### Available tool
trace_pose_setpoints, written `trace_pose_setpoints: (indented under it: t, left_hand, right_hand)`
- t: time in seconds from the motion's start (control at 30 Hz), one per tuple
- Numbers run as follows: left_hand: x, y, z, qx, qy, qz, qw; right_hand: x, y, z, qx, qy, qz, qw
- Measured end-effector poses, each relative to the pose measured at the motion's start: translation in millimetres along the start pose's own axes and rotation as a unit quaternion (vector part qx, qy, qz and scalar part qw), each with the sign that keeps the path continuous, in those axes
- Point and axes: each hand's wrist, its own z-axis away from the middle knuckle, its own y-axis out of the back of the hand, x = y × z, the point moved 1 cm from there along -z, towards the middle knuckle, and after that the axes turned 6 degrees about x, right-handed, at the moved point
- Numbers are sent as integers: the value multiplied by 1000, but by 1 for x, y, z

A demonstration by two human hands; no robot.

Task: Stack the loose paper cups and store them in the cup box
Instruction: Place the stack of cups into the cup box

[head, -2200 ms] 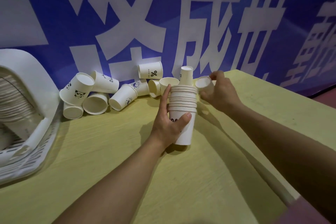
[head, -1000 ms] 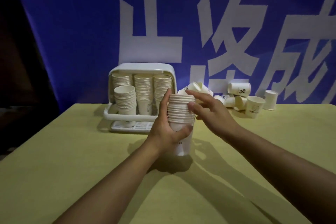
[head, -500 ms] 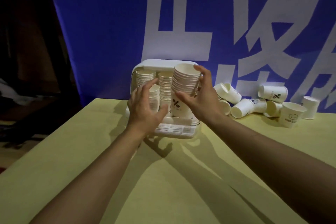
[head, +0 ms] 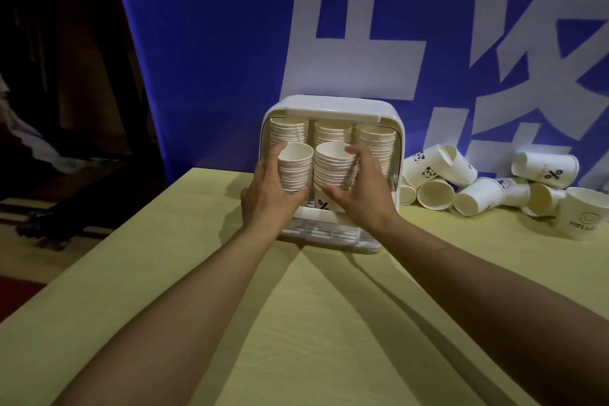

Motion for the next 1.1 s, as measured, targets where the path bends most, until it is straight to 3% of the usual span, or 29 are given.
trace_pose_setpoints:
  t: [0.3,0.73,0.87,0.97,1.1]
  left_hand:
    - [-11,6,-4,12,-7,-4,1000]
    - [-10,12,-2,-34,21,2,999]
    - [-4,18,7,84,-5,20,996]
    - [9,17,18,207,-70,120,968]
    - [47,4,41,217,-63,272,935]
  right_hand:
    - [-4,-4,-9,-64,-5,34,997]
    - [-8,0,-7,-99,-9,29,995]
    - [-10,18,-5,-78,18,36,996]
    - [-8,43,-1,-63,36,67,995]
    - [1,83,10,-57,55,106,991]
